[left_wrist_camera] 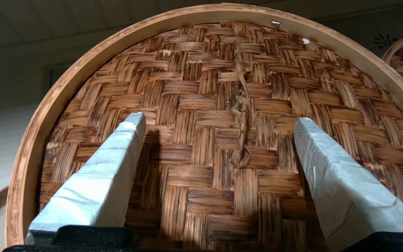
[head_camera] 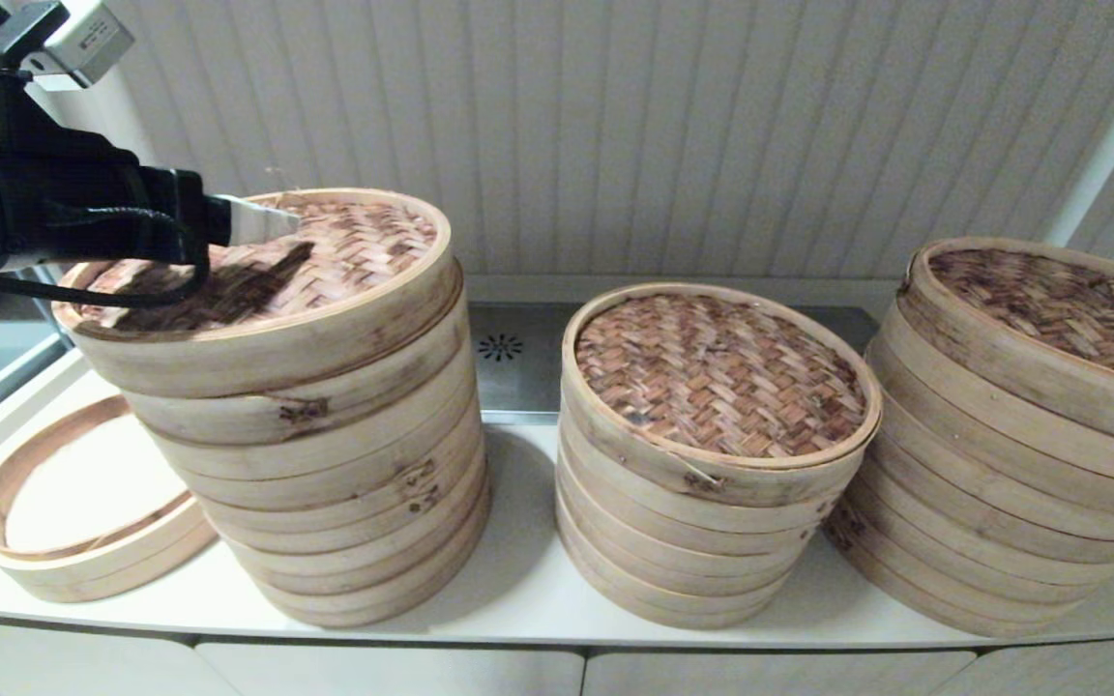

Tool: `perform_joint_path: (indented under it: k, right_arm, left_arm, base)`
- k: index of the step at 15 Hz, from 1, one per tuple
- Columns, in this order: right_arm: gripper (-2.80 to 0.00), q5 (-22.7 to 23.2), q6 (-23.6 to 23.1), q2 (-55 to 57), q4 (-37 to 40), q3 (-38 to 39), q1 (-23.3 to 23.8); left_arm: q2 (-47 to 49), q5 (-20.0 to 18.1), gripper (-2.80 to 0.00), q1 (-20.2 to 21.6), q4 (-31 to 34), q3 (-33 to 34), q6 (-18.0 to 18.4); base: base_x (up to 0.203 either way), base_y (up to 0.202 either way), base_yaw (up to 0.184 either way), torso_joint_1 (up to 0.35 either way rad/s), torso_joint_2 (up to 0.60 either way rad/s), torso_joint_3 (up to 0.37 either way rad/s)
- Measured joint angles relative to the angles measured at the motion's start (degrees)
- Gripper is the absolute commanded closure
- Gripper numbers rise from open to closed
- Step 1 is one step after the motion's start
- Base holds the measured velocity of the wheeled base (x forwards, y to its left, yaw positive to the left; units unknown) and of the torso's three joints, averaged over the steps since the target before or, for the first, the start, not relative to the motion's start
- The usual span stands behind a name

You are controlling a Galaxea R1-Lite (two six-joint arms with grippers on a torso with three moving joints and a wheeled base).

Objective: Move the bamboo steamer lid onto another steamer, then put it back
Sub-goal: Pick up the steamer

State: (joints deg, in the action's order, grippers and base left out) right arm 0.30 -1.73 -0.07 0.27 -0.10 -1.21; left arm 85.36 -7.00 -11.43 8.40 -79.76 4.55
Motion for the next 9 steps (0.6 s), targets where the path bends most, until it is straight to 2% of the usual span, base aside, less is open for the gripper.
perform_joint_path:
  k: [5, 6, 7, 9]
  right_arm:
    - [0.0, 0.0, 0.0, 0.0, 0.0, 0.0, 0.0]
    - [0.0, 0.0, 0.0, 0.0, 0.0, 0.0, 0.0]
    - [0.0, 0.0, 0.0, 0.0, 0.0, 0.0, 0.0]
    - [0.0, 0.0, 0.0, 0.0, 0.0, 0.0, 0.0]
  left_arm:
    - [2.0, 0.7, -2.8, -1.7, -0.1, -1.7, 0.0]
    - [2.4, 0.8, -1.74, -2.1, -0.2, -1.9, -0.1]
    - [2.7, 0.9, 0.0, -2.2, -0.2, -1.9, -0.1]
    - [3.3, 0.8, 0.0, -2.3, -0.3, -1.8, -0.3]
  base:
    - [0.0, 0.0, 0.0, 0.0, 0.0, 0.0]
    - [0.0, 0.0, 0.0, 0.0, 0.0, 0.0]
    - [0.0, 0.0, 0.0, 0.0, 0.0, 0.0]
    - [0.0, 0.0, 0.0, 0.0, 0.0, 0.0]
